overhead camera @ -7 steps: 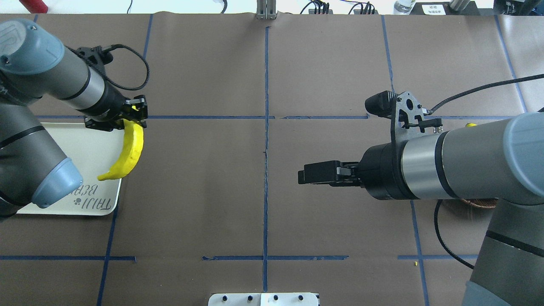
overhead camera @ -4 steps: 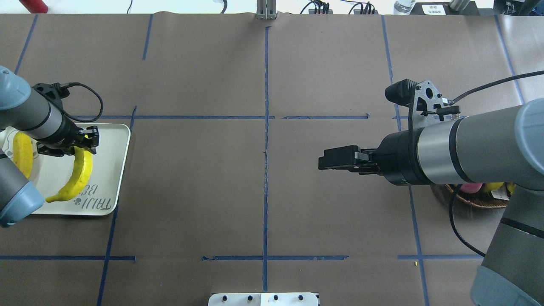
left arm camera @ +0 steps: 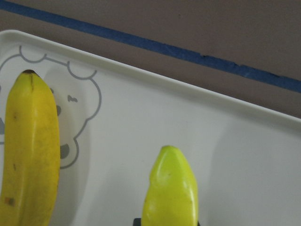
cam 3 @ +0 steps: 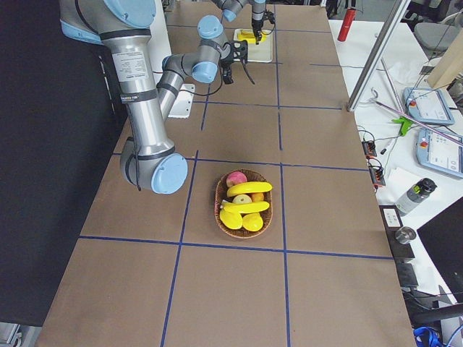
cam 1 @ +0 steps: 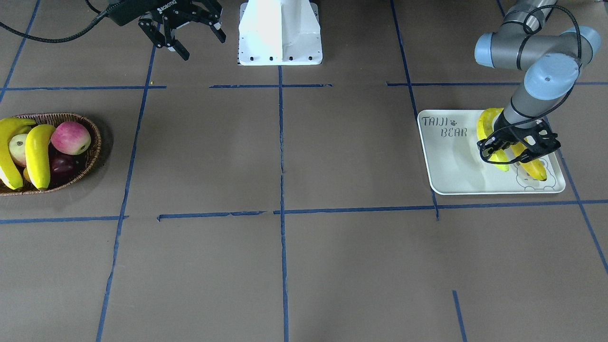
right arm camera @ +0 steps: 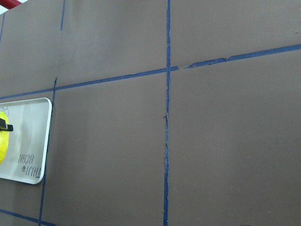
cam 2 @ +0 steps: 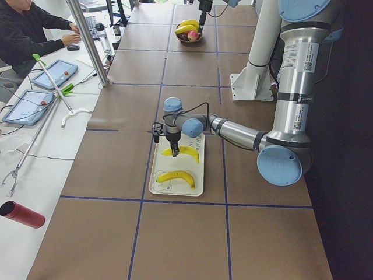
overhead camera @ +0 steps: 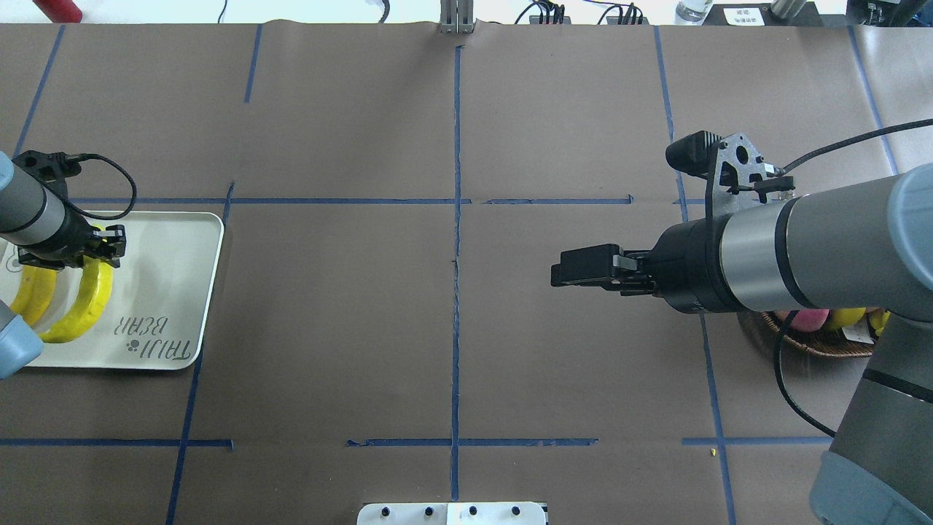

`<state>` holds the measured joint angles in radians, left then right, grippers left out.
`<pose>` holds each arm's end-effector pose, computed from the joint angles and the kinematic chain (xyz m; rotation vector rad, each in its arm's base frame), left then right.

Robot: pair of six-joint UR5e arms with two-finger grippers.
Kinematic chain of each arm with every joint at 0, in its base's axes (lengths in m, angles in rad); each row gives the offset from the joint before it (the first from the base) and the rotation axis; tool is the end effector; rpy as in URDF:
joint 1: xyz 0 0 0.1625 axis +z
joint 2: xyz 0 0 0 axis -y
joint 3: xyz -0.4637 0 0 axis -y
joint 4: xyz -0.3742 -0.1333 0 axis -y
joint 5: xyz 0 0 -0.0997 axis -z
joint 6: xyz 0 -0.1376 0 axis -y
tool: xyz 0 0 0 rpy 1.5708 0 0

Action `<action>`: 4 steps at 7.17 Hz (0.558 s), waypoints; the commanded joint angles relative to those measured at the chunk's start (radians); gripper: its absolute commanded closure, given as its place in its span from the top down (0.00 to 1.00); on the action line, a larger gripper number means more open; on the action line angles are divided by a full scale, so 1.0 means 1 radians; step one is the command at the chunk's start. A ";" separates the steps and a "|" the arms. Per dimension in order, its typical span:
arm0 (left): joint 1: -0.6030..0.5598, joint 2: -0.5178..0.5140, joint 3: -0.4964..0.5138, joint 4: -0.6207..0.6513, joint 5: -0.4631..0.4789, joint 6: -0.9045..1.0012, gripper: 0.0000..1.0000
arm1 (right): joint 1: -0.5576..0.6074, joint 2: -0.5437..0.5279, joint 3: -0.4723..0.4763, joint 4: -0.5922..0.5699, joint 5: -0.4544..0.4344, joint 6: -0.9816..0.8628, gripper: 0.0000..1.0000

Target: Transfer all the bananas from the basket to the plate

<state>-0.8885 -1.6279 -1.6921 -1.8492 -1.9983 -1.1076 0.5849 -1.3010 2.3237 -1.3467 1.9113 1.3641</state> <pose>0.2810 -0.4668 0.6274 -0.0465 0.6160 -0.3141 -0.3464 -0.3341 0.2368 0.2032 -1.2504 0.1141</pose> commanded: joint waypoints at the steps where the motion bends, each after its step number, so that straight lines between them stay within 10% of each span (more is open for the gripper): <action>1: -0.003 0.000 0.023 -0.011 0.009 0.003 0.00 | 0.048 -0.027 -0.001 -0.002 0.043 -0.014 1.00; 2: -0.006 0.000 0.023 -0.011 0.015 0.005 0.16 | 0.090 -0.044 0.000 -0.002 0.090 -0.031 1.00; 3: -0.010 -0.001 0.022 -0.011 0.013 0.009 0.95 | 0.113 -0.061 -0.001 -0.002 0.098 -0.040 1.00; 4: -0.036 -0.009 0.011 -0.013 0.012 0.046 1.00 | 0.143 -0.076 -0.004 -0.040 0.101 -0.093 1.00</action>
<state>-0.9031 -1.6304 -1.6729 -1.8610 -1.9857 -1.0912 0.6913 -1.3575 2.3220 -1.3574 2.0005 1.3166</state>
